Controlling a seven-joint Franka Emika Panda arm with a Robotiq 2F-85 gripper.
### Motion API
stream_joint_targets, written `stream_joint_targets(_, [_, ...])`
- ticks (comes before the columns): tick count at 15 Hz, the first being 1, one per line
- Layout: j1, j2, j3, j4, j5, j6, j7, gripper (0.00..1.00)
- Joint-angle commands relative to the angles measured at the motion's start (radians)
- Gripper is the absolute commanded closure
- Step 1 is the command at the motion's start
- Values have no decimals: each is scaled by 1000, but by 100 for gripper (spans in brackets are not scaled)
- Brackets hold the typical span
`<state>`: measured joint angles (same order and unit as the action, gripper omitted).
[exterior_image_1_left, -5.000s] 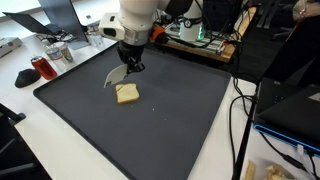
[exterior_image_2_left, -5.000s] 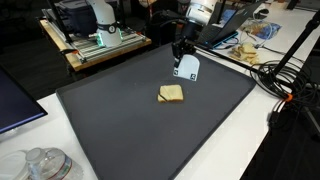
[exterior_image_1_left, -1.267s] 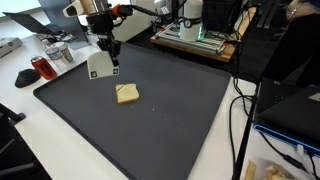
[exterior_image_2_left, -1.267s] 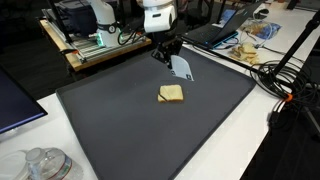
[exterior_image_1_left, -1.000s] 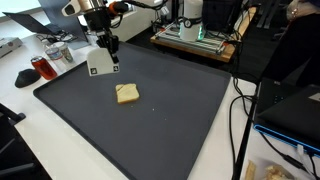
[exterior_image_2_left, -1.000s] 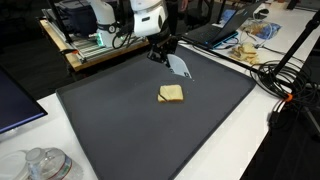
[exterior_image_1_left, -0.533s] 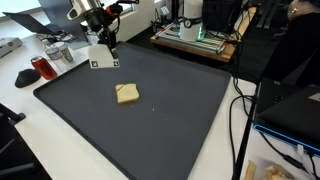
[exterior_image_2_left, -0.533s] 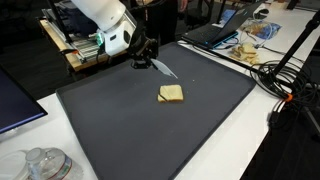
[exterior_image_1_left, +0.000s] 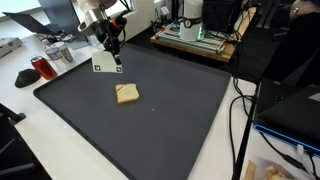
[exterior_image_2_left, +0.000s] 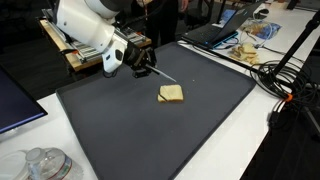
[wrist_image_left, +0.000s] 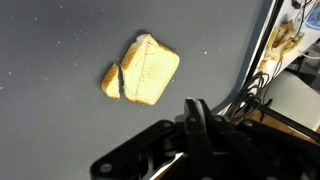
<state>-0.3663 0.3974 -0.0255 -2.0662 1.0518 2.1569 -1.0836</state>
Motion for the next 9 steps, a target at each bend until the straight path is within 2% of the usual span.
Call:
stream_joint_targets(1, [21, 23, -28, -23, 157, 25, -75, 99])
stream_joint_targets(4, [61, 22, -45, -65, 263, 103, -49, 99])
stream_joint_targets(9, [169, -14, -43, -148, 438, 348, -42, 99])
